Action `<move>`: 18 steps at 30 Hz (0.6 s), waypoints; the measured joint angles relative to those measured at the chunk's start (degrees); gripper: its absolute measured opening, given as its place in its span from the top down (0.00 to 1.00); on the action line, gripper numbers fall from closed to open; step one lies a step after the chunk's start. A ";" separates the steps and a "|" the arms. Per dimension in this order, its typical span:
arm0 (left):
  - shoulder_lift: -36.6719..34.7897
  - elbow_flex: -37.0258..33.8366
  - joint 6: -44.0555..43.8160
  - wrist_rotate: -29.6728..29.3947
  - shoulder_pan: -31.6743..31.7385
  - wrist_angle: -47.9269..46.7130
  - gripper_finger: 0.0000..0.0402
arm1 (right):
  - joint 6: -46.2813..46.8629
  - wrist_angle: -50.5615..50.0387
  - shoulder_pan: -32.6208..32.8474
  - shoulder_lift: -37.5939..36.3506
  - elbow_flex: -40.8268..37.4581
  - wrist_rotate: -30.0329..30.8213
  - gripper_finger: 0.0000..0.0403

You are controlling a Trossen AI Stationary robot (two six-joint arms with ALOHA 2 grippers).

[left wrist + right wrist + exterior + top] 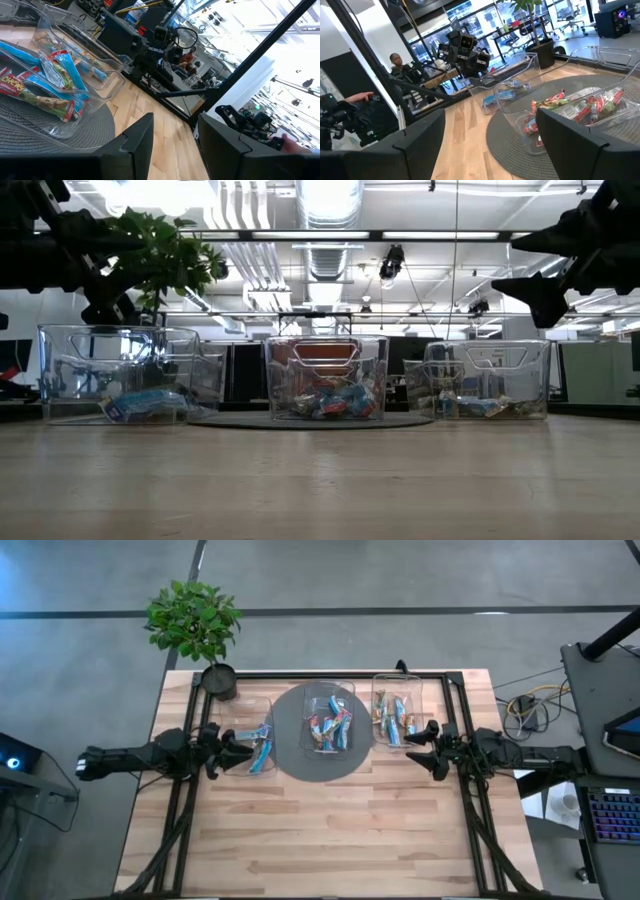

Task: Pick and place Granola Bars by type
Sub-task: Return to Home Position

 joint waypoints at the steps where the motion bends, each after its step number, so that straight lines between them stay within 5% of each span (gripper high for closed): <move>1: 0.00 0.00 0.00 0.00 -0.01 0.00 0.66 | 0.01 -0.01 0.00 0.01 0.00 0.01 0.25; 5: 0.00 -0.02 0.00 0.01 -0.01 0.00 0.66 | -1.71 -1.80 -0.07 0.14 0.04 0.20 0.25; 11: 0.00 -0.02 0.00 0.01 -0.01 -0.01 0.66 | -25.61 -1.61 -0.04 0.34 0.04 0.16 0.25; 18: 0.00 0.00 0.00 0.00 -0.01 -0.37 0.66 | -24.29 -0.86 -0.04 0.33 0.04 -0.73 0.25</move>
